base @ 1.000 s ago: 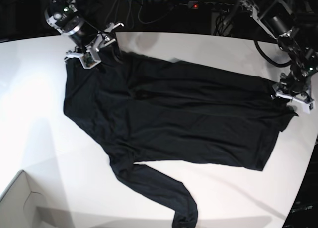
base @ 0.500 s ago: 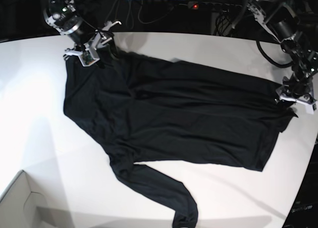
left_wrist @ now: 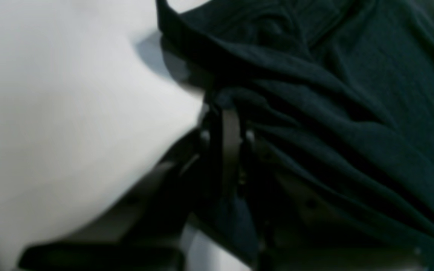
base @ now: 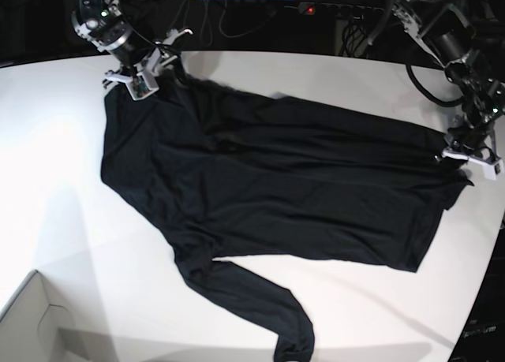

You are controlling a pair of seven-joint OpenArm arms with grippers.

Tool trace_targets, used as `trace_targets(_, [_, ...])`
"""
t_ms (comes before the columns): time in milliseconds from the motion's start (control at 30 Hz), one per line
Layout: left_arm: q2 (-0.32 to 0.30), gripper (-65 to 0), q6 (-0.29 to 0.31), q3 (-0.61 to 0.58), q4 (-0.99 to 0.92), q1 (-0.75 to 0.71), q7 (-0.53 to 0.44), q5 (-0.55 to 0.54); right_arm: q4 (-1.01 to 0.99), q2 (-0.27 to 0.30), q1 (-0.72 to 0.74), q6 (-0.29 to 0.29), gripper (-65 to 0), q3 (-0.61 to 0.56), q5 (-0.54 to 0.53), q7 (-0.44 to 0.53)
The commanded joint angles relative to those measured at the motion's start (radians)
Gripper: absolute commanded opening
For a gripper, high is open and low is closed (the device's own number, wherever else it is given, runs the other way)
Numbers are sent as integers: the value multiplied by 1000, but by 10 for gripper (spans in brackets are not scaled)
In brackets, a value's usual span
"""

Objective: Layout the t-shirt on the table in an organized manner, then fold the t-shirt properly

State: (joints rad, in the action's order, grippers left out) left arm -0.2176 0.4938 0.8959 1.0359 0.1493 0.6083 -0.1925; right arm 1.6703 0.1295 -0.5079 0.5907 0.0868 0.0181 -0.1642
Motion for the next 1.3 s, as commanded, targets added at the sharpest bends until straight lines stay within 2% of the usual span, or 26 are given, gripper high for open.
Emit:
trace_targets(0, [-9, -649, -2, 2, 5, 5, 28, 17, 15, 3, -2, 4, -423, 5, -19, 27])
trace_targets(67, [-12, -649, -2, 2, 5, 5, 28, 17, 15, 3, -1, 8, -482, 5, -19, 27])
trace_targets(167, [-30, -649, -2, 2, 5, 3, 28, 11, 15, 3, 9, 73, -579, 6, -19, 19])
trace_targets(233, [-32, -649, -2, 4, 5, 2, 28, 9, 23, 3, 9, 107, -608, 6, -19, 19])
trace_targets(333, [-32, -649, -2, 4, 5, -1, 28, 9, 44, 5, 10, 107, -607, 6, -17, 19])
trace_targets(467, [-32, -649, -2, 4, 5, -3, 28, 12, 98, 34, 15, 107, -608, 6, -17, 19])
trace_targets(667, [-33, -649, -2, 4, 5, -3, 28, 12, 109, 40, 81, 107, -609, 60, -17, 18])
trace_targets(900, [-33, -649, -2, 4, 5, -4, 28, 14, 113, 34, 68, 107, -607, 72, -17, 18])
trace_targets(1000, [-33, -649, -2, 4, 5, -4, 28, 12, 115, 32, 28, 107, -560, 63, -17, 18])
trace_targets(1167, [-33, -649, -2, 4, 5, -1, 28, 14, 113, 22, 2, 107, -341, 63, -19, 18])
trace_targets(1267, [-33, -649, -2, 4, 5, 3, 28, 14, 113, 14, -1, 107, -271, 63, -19, 18])
